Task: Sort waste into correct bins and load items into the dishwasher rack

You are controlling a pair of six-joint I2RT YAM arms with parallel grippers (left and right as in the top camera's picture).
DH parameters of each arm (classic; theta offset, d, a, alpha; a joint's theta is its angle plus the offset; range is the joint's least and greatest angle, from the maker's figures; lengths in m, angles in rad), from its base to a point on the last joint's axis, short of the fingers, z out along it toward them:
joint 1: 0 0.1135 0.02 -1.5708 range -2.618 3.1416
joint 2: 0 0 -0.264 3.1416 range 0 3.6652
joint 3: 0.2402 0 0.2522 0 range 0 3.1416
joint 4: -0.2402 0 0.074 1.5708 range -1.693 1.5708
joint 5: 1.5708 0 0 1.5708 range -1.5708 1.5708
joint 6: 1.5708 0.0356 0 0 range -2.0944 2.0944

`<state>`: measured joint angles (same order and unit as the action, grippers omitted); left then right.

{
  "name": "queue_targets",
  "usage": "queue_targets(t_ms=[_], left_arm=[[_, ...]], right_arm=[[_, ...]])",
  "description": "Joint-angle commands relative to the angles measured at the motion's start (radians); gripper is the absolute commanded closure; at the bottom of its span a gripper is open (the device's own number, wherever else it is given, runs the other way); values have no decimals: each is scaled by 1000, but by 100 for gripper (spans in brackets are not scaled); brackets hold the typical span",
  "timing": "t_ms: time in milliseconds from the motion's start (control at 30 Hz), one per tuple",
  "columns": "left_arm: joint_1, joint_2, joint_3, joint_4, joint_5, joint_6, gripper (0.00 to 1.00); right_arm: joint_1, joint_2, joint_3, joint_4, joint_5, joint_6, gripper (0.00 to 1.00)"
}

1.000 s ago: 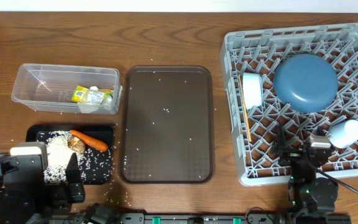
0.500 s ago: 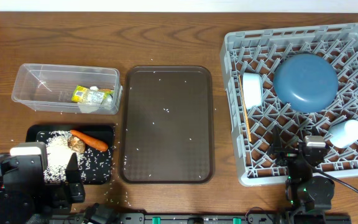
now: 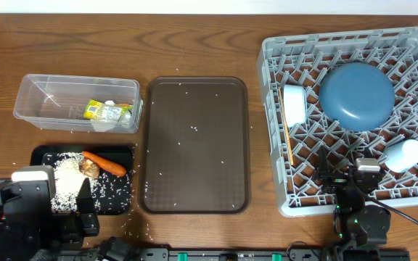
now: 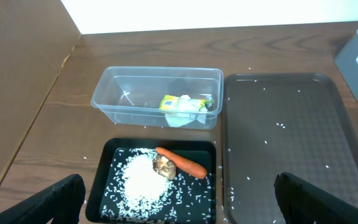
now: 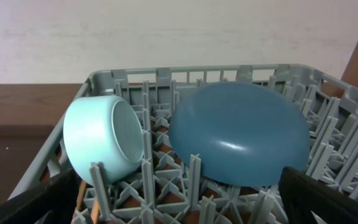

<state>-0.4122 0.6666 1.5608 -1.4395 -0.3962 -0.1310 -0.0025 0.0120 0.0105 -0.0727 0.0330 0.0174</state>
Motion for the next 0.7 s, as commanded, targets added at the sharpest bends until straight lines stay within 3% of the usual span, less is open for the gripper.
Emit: queue_targets(t_ms=[0,267,433,667], left_arm=[[6,2,8,-1,-9,-8,2],[48,-3,-12,60,-8,-6,2],[183,-22,-119,208,7,-93,2],[303,-141,-393,489,114,-95,2]], right_arm=[[-8,-5,-5,1,-8,11,1],[-8,-5,-5,1,-8,11,1],[-8,-5,-5,1,-8,11,1],[-8,-5,-5,1,-8,11,1]])
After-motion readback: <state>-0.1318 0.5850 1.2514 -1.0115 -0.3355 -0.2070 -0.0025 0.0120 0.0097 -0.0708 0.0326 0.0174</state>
